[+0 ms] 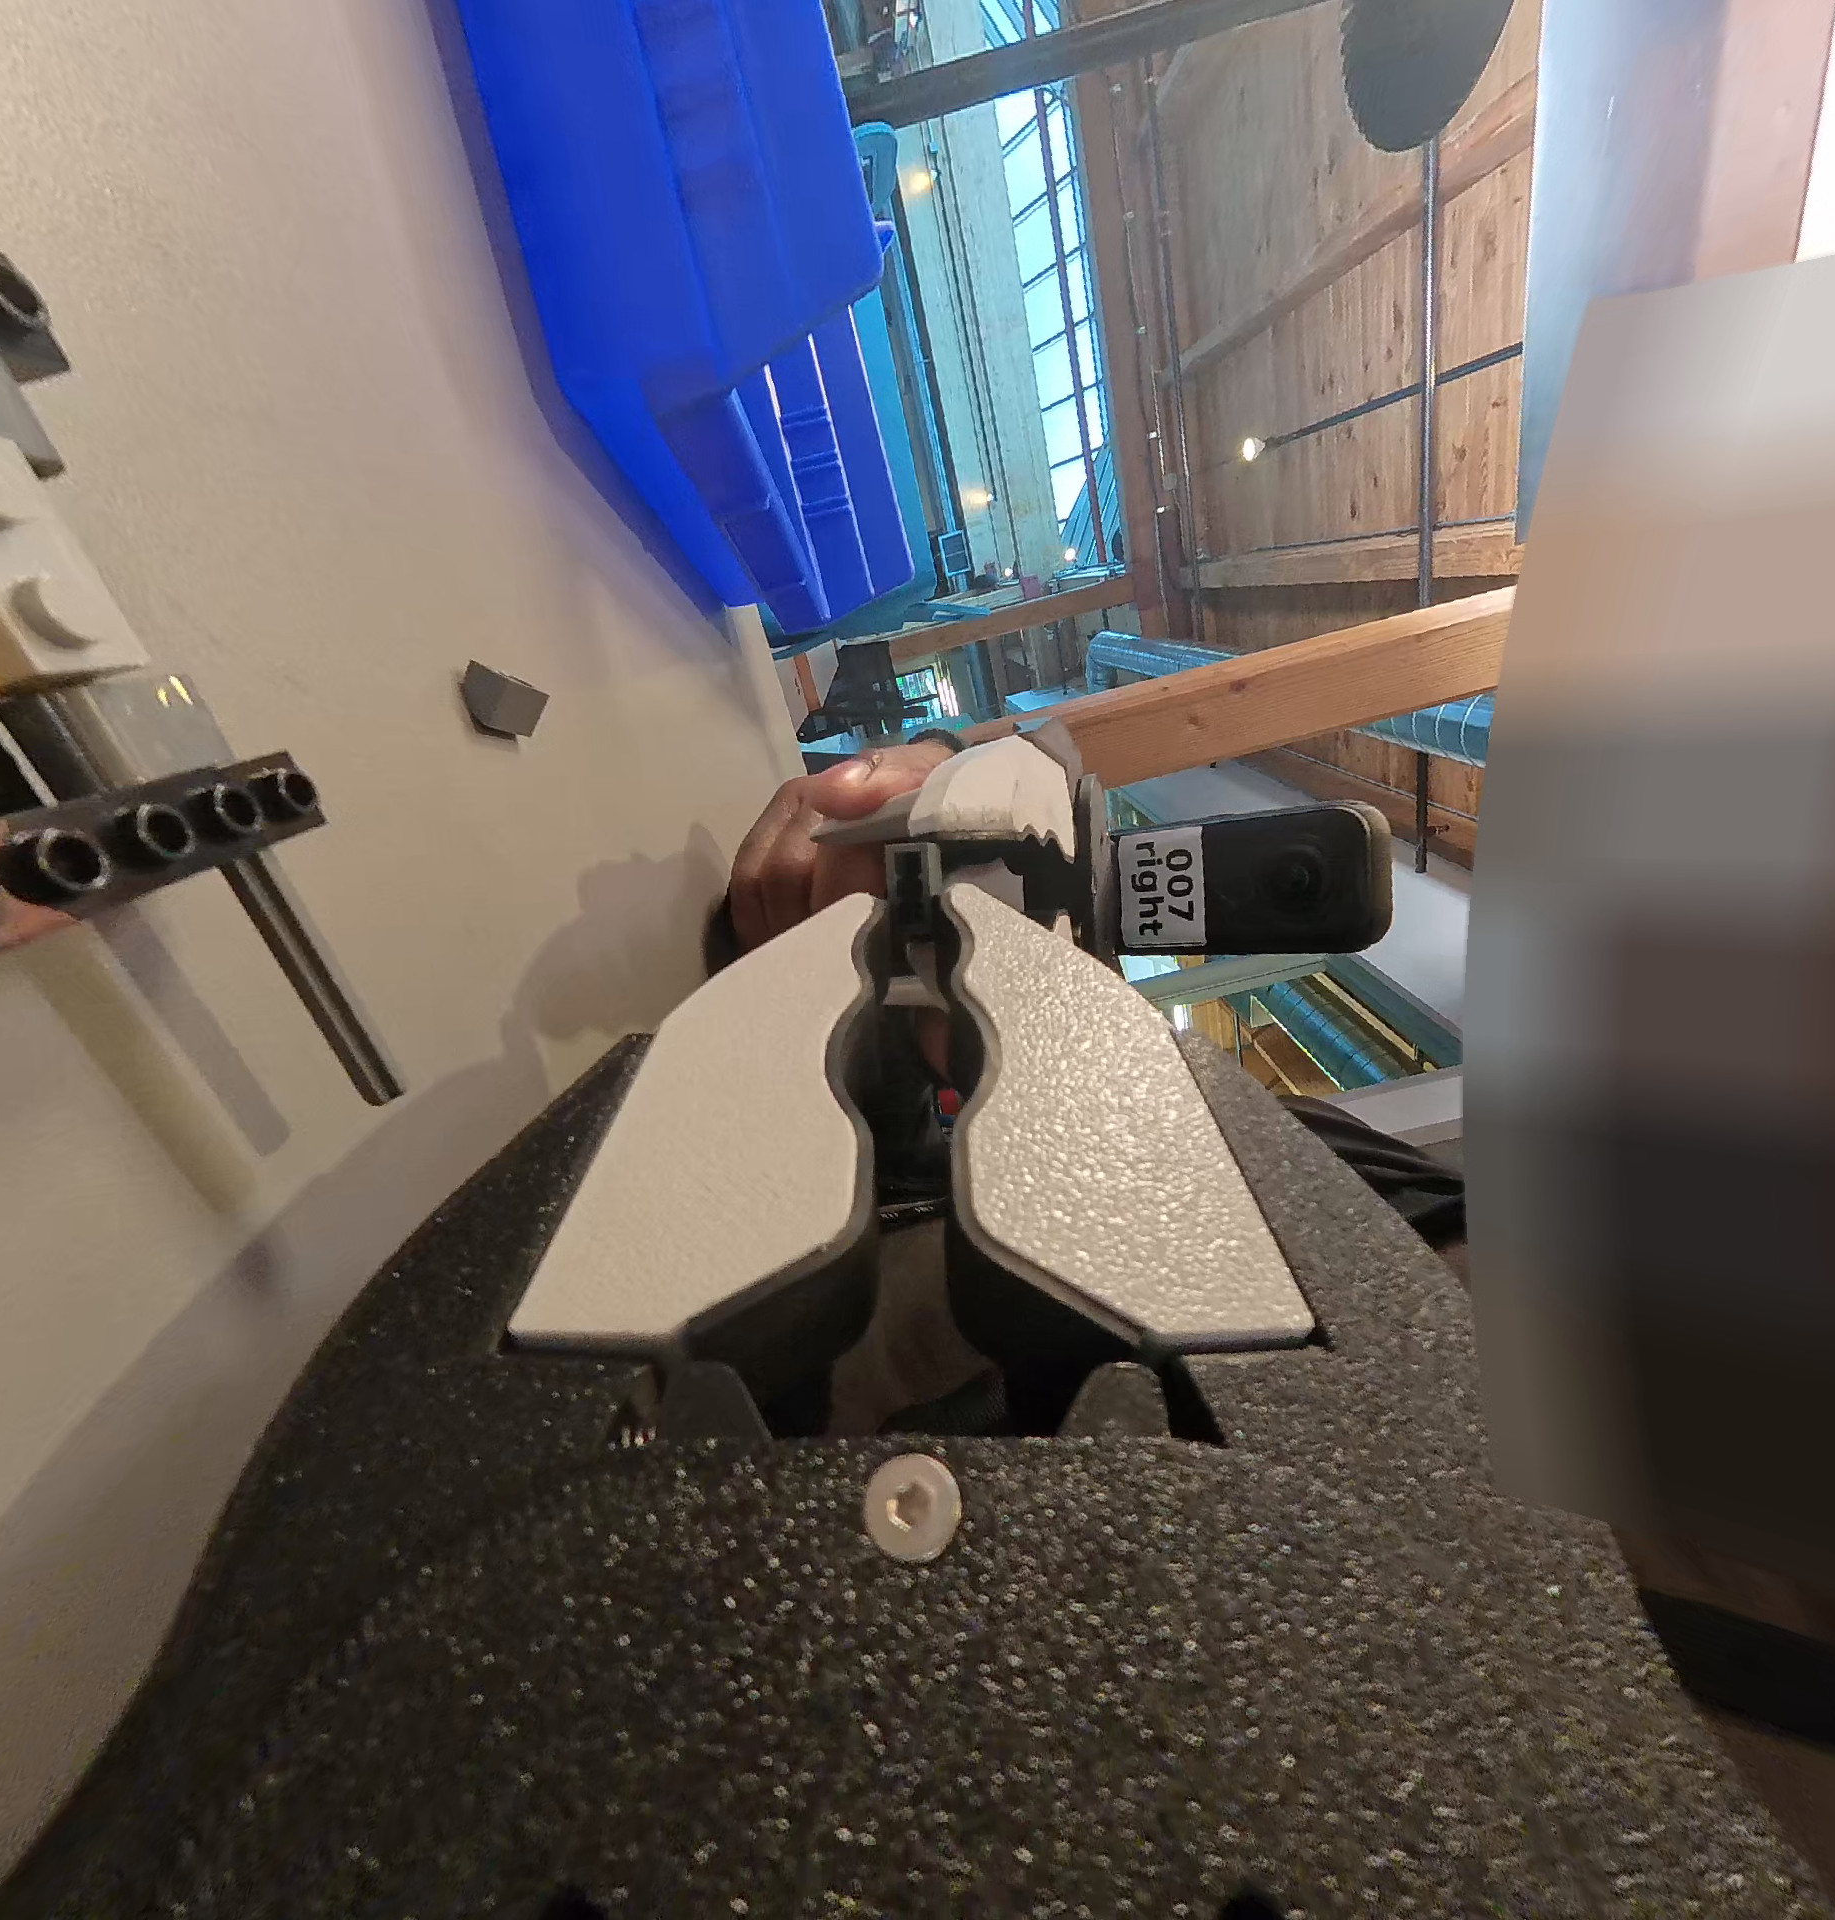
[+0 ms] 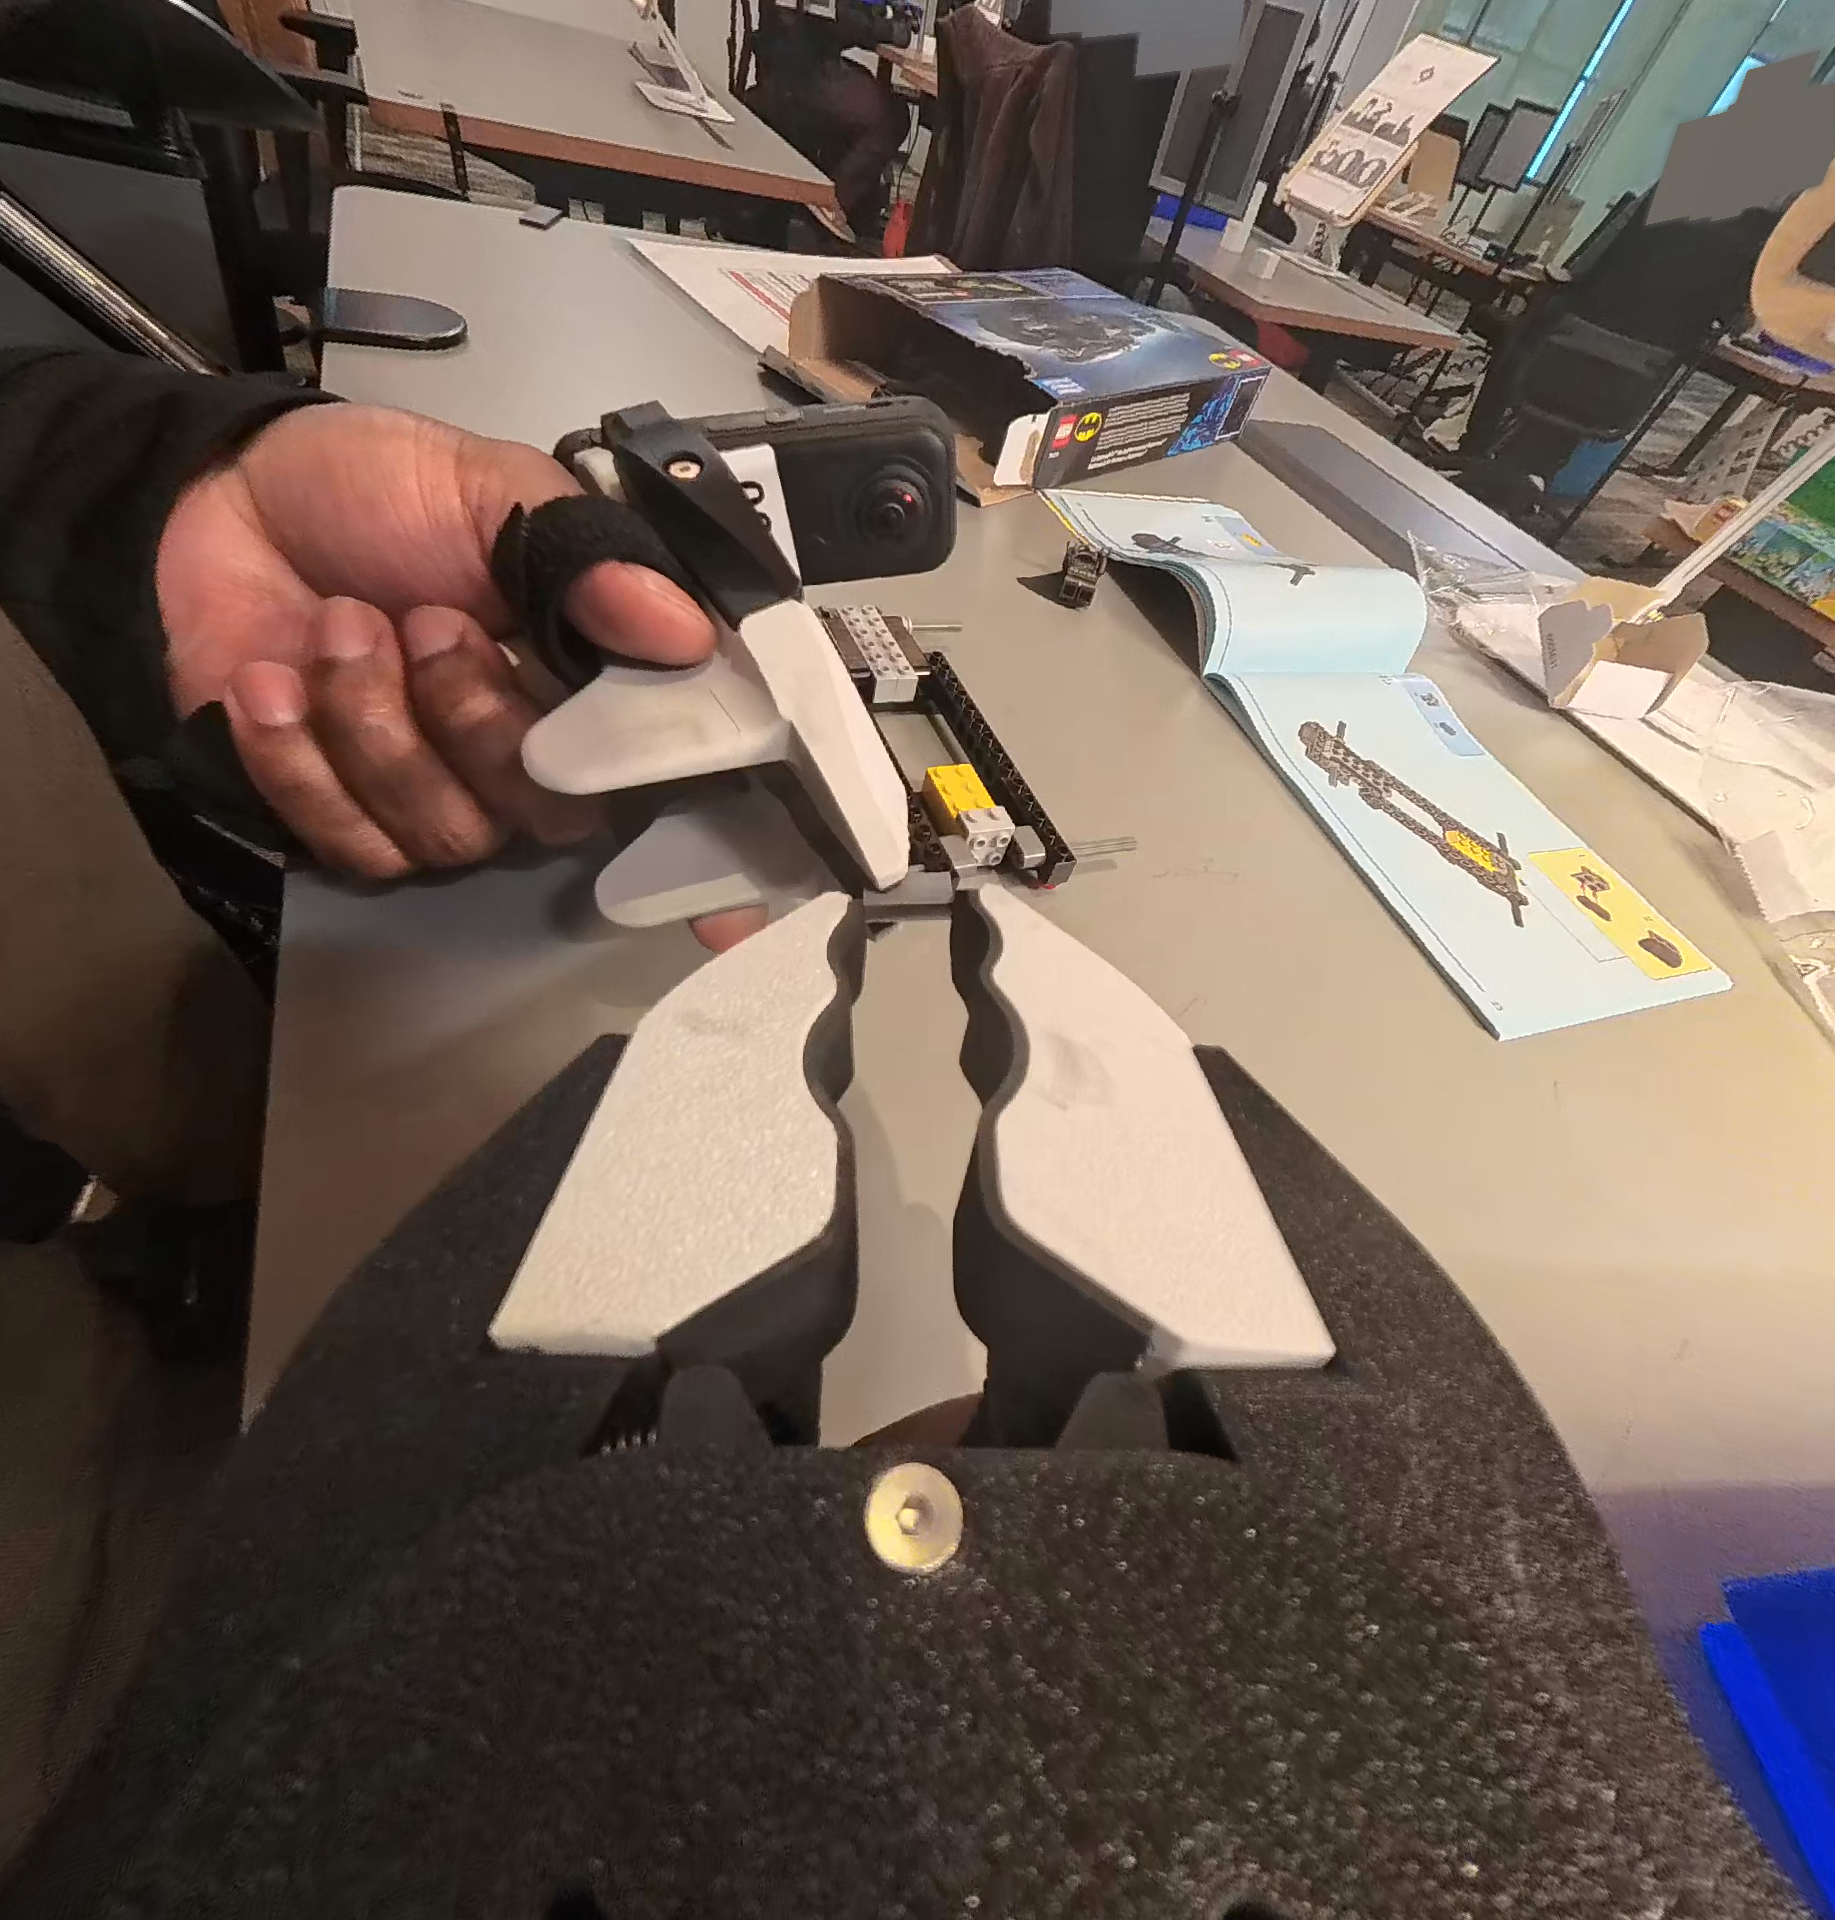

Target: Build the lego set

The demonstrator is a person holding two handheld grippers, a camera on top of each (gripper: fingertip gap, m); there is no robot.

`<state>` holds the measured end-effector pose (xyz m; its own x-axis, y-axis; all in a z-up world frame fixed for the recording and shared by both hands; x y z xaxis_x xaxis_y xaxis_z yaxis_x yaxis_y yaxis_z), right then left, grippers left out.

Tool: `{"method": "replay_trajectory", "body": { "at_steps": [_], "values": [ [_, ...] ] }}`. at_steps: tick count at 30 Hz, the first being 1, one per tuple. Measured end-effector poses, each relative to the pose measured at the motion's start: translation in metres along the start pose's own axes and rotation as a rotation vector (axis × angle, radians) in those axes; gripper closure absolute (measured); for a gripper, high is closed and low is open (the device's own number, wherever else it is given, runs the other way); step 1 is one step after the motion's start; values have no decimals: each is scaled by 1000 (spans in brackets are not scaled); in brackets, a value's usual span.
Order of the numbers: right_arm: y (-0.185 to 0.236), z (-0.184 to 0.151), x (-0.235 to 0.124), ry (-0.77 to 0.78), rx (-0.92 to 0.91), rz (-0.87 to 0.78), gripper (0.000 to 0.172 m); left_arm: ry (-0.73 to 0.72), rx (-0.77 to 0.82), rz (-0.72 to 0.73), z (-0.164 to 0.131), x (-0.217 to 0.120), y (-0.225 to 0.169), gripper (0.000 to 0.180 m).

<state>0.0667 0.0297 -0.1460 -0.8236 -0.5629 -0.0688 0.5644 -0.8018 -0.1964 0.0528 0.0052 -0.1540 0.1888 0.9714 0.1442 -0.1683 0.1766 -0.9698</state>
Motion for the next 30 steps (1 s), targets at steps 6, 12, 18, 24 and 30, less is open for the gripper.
{"method": "replay_trajectory", "body": {
  "at_steps": [6,12,18,24,30],
  "values": [
    [0,1,-1,-6,5,12,156,15,40,0,-1,1,-1,172],
    [-4,1,-5,-16,58,5,156,114,374,91,10,-9,-5,141],
    [-8,-6,-10,28,119,16,156,426,1156,419,73,-39,12,115],
    [-11,-11,-12,66,180,39,156,1003,1411,490,81,-54,53,109],
    [-15,-16,-11,96,212,51,156,1159,1403,423,77,-53,66,126]
  ]
}}
Point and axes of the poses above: each gripper's, where its closed fingertips meet, x out along the fingers, z out of its top, y = z × x across the jaws, the point moved 2 cm from there along -x, back along the fingers, and after that the axes turned 14 degrees about -y, right-handed, at the moved point
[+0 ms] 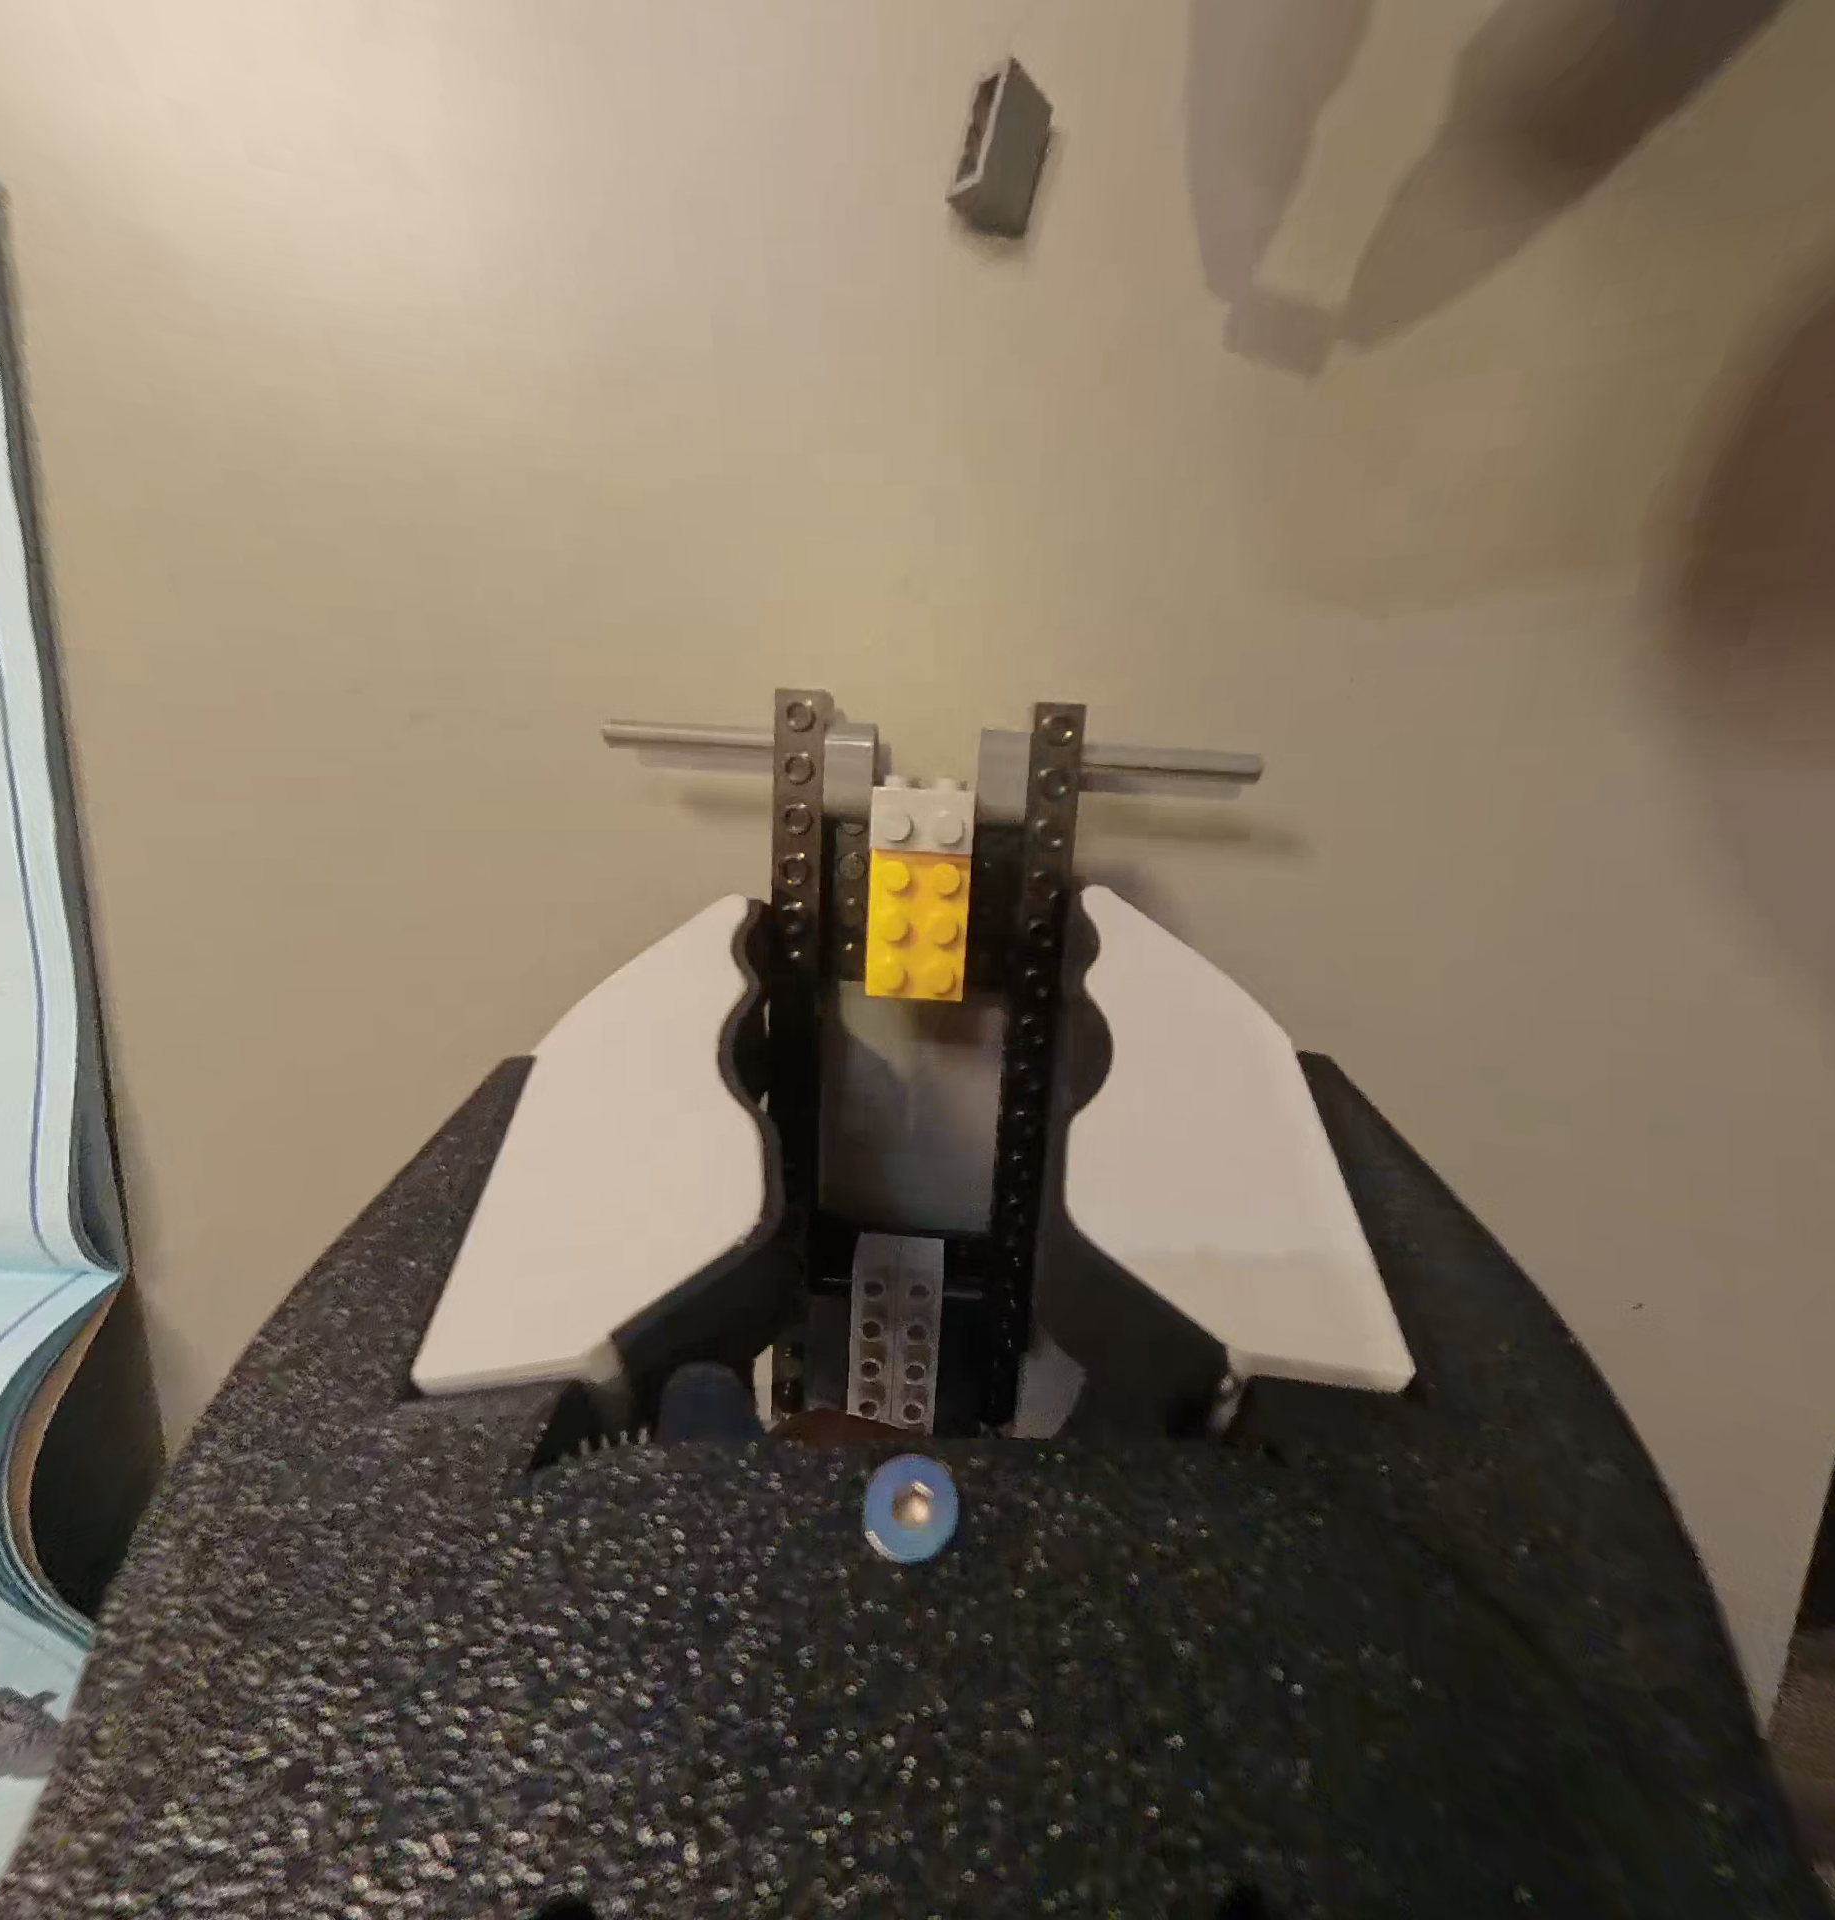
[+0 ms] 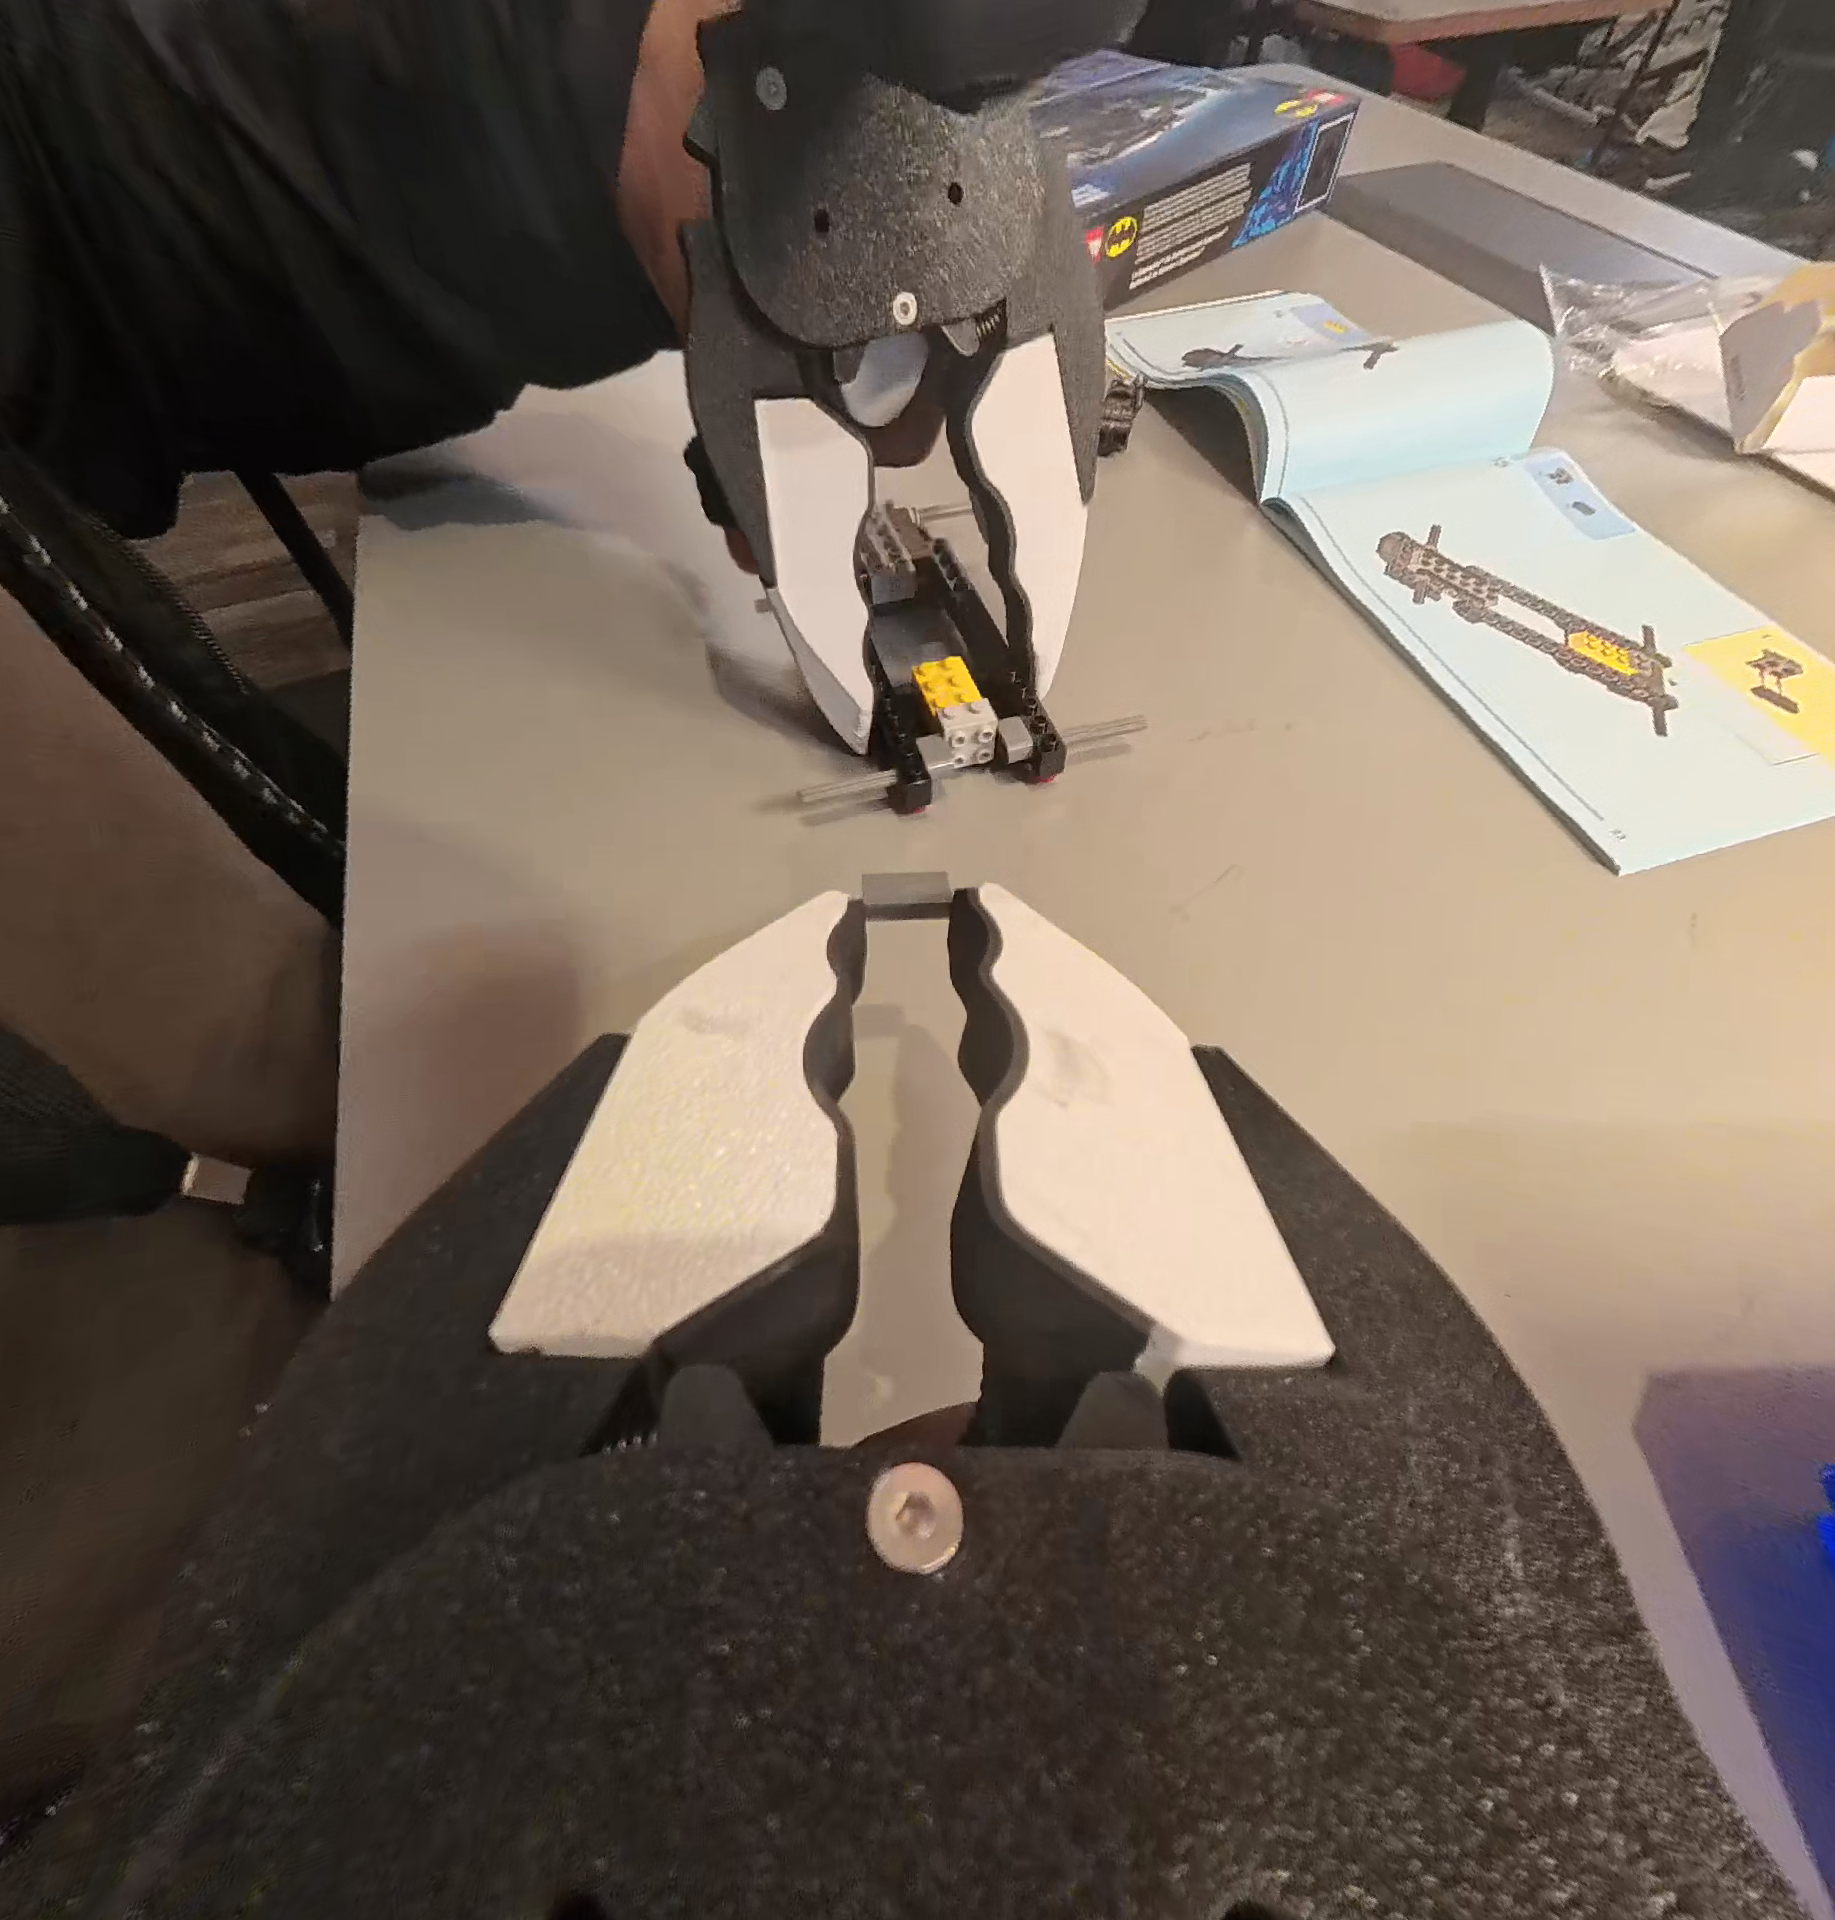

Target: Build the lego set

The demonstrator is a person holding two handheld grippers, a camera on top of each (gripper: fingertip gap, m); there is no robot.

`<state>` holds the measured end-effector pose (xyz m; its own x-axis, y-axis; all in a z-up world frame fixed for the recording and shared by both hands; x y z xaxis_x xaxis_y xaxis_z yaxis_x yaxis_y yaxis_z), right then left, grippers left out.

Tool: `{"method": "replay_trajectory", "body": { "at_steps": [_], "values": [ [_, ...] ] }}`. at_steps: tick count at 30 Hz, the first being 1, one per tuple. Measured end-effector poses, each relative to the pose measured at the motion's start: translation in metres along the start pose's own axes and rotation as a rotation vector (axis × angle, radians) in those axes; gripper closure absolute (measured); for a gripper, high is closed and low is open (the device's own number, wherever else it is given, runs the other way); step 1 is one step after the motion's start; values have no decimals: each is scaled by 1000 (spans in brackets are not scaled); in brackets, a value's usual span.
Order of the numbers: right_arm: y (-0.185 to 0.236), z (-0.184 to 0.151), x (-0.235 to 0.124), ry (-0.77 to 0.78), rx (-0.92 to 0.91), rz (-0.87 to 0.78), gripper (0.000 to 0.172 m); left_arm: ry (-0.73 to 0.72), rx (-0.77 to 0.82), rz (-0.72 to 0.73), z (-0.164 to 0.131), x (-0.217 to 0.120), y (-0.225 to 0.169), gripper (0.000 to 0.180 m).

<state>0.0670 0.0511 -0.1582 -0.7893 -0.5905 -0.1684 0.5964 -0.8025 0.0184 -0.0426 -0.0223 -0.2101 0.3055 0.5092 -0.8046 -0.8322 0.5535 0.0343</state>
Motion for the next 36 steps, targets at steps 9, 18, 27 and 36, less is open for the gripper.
{"method": "replay_trajectory", "body": {
  "at_steps": [9,18,27,36],
  "values": [
    [-2,19,6,-15,10,60,156,-523,-99,-148,57,-14,-21,127],
    [2,57,7,-50,-18,112,156,-918,-61,-154,96,-40,-38,127],
    [8,81,7,5,-101,143,156,-1086,-87,-135,106,-50,-42,127],
    [12,89,15,91,-143,170,156,-1138,-86,-155,107,-54,-45,127]
  ]
}}
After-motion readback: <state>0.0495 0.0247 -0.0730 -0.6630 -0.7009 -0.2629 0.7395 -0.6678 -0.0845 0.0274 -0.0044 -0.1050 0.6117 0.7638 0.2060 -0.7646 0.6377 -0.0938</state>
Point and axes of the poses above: each gripper's, where its closed fingertips meet, x out along the fingers, z out of its top, y = z × x across the jaws, the point moved 2 cm from there along -x, back along the fingers, and after that the axes turned 14 degrees about -y, right-handed, at the moved point
